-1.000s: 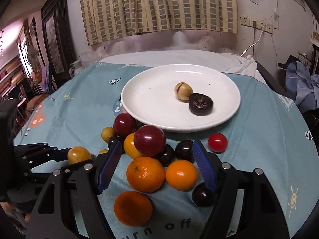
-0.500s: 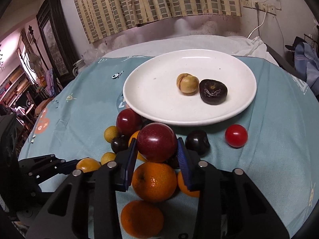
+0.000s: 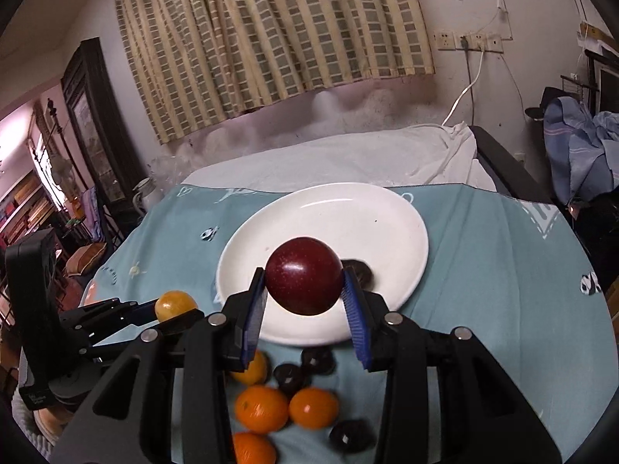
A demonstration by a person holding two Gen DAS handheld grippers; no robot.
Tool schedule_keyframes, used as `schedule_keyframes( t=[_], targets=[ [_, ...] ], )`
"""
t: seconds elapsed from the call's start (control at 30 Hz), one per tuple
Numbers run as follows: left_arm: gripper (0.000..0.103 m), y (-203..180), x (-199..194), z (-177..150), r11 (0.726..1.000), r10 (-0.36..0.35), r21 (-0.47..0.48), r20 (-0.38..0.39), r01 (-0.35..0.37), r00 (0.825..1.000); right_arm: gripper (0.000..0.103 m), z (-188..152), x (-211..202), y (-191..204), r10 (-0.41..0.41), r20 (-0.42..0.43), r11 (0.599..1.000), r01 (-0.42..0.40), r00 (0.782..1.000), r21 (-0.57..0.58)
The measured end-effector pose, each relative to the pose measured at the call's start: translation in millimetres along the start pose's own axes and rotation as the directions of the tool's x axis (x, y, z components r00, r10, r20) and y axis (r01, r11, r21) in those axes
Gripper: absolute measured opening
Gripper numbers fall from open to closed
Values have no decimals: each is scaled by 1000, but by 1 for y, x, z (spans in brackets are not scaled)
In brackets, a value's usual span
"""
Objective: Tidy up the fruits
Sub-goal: 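Place the loquat and red plum on the plate, opening both tools, then grasp a small loquat with the left tool while the right tool grasps a dark plum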
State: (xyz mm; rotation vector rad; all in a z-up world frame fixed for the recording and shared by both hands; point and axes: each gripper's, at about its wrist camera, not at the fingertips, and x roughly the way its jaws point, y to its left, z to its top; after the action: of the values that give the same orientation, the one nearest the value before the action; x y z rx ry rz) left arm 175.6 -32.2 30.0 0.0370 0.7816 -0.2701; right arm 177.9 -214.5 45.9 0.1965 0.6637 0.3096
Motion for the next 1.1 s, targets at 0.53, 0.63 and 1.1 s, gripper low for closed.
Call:
schedule_keyframes(
  t=[0.53,0.63,1.1],
  targets=[
    [56,15,50,11,998,-7,-70,-38,5,999,65,11,44,-39,26,-15,990,-23,1000,142],
    [66,23,30,4,996,36,-85,-11,-37,999,65,10,24,-31,46,-5,991,-45,999,130],
    [67,17,-27,-95,992,121,28,-20,-120,993,68,-72,-58,-26,50,24,994,-52,998,98]
  ],
)
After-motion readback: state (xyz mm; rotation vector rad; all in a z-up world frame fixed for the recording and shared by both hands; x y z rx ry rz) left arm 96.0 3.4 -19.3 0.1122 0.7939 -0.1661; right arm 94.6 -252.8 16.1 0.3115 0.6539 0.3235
